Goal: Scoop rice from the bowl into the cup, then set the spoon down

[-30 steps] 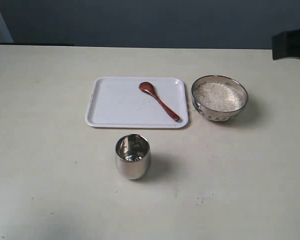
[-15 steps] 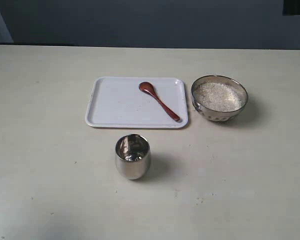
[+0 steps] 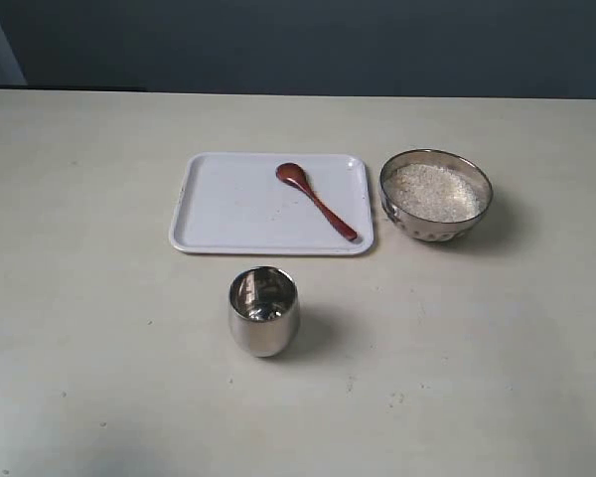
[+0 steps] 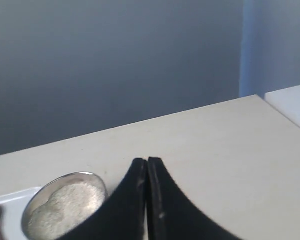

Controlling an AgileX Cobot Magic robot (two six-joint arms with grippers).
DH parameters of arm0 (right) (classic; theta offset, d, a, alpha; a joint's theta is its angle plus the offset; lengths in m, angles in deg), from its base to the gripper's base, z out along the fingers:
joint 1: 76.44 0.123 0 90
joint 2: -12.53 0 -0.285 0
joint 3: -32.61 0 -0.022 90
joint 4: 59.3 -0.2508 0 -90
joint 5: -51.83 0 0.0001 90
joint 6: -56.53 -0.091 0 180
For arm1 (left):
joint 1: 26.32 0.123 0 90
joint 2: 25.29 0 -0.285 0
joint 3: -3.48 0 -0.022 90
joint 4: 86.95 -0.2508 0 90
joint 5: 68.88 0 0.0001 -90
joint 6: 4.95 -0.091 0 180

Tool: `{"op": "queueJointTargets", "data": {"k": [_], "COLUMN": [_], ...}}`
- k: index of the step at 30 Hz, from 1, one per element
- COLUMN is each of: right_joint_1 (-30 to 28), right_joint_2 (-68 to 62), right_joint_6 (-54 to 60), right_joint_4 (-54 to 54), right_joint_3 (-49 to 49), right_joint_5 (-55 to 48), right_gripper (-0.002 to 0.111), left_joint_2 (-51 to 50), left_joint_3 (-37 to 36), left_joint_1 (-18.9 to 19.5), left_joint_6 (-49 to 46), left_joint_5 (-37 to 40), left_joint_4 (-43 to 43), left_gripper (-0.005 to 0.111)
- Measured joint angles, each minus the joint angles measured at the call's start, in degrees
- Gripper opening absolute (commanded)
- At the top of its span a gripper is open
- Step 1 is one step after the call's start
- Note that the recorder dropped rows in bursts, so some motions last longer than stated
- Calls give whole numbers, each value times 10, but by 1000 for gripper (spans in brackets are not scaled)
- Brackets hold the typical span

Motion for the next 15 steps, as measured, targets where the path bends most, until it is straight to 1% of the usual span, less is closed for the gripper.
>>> {"op": "queueJointTargets", "data": {"k": [2, 5, 9, 15], "right_joint_1": [-33, -67, -91, -106], "right_joint_2": [39, 81, 129, 198], "right_joint_6": [0, 0, 1, 1], "right_joint_4": [-5, -7, -10, -11], "right_joint_3": [-27, -57, -95, -150], "right_joint_5": [4, 6, 8, 8], "right_gripper": [0, 0, 0, 0], "left_joint_2": [0, 0, 0, 0], "left_joint_3": [0, 0, 0, 0], "left_joint_1": [0, 0, 0, 0], "left_joint_6": [0, 0, 0, 0], "left_joint_5": [0, 0, 0, 0], "left_joint_4": [0, 0, 0, 0], "left_gripper": [0, 0, 0, 0]}}
